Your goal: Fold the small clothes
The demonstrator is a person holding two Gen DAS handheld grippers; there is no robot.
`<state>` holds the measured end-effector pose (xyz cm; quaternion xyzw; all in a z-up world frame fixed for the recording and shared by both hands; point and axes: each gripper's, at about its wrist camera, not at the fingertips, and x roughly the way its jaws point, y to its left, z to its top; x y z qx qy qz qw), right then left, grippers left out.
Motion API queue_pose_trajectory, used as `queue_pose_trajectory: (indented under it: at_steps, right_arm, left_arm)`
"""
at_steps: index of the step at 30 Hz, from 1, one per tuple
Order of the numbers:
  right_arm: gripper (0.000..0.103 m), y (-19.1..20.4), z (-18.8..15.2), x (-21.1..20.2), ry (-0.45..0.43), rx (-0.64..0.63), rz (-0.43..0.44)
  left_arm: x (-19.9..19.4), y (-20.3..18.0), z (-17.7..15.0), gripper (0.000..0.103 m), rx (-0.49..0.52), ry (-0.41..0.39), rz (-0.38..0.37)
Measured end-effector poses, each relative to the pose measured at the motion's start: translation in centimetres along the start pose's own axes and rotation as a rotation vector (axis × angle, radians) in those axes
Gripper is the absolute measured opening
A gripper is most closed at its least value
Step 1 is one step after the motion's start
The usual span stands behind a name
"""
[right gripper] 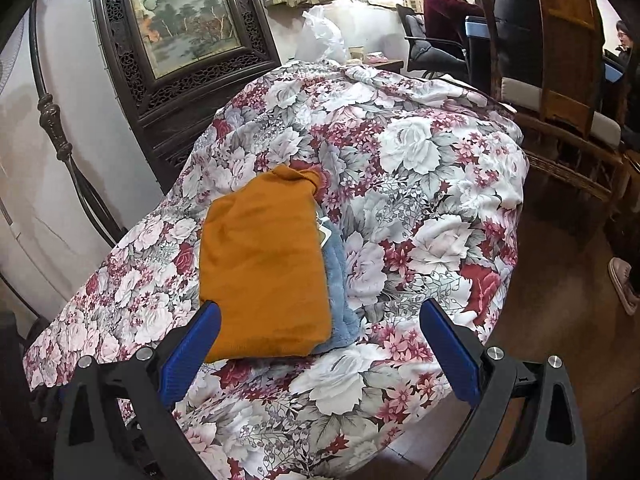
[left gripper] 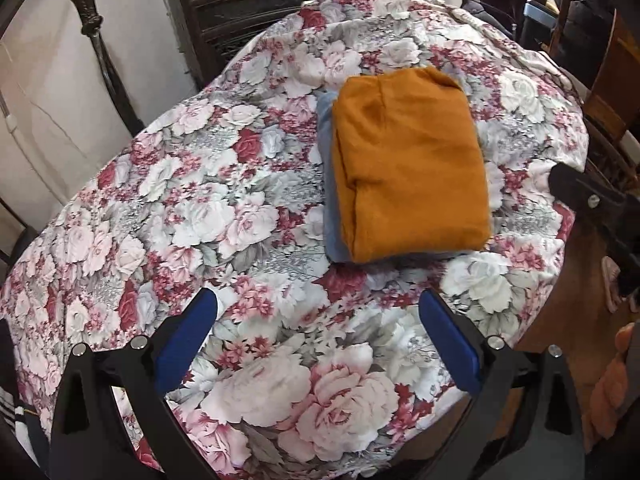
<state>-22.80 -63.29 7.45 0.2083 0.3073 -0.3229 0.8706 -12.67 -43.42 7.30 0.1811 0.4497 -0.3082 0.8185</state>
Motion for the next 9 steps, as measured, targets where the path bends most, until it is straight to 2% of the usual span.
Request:
queue_pose_trajectory:
  at_steps: [1,3,6,9]
  right_arm:
    - [0.1,-0.01,-0.02,-0.03,0.001,0.0,-0.001]
    - [0.1,-0.03,-0.12,-0.09,0.002,0.0,-0.005]
    - [0.1,0.03,-0.15,0.01,0.006,-0.004,-0.006]
    - [0.1,0.04,-0.16,0.11,0.009,-0.005,-0.007]
  left_arm:
    - [0.02,-0.07,0.15,0.098,0.003,0.005,-0.005]
    - [0.2,-0.27,0.25,0.098,0.003,0.021,0.034]
    - [0.19,-0.49,0.2,0.098,0.008,0.023,0.024]
    - [-0.02,-0.93,0.14,0.098,0.03,0.015,0.048]
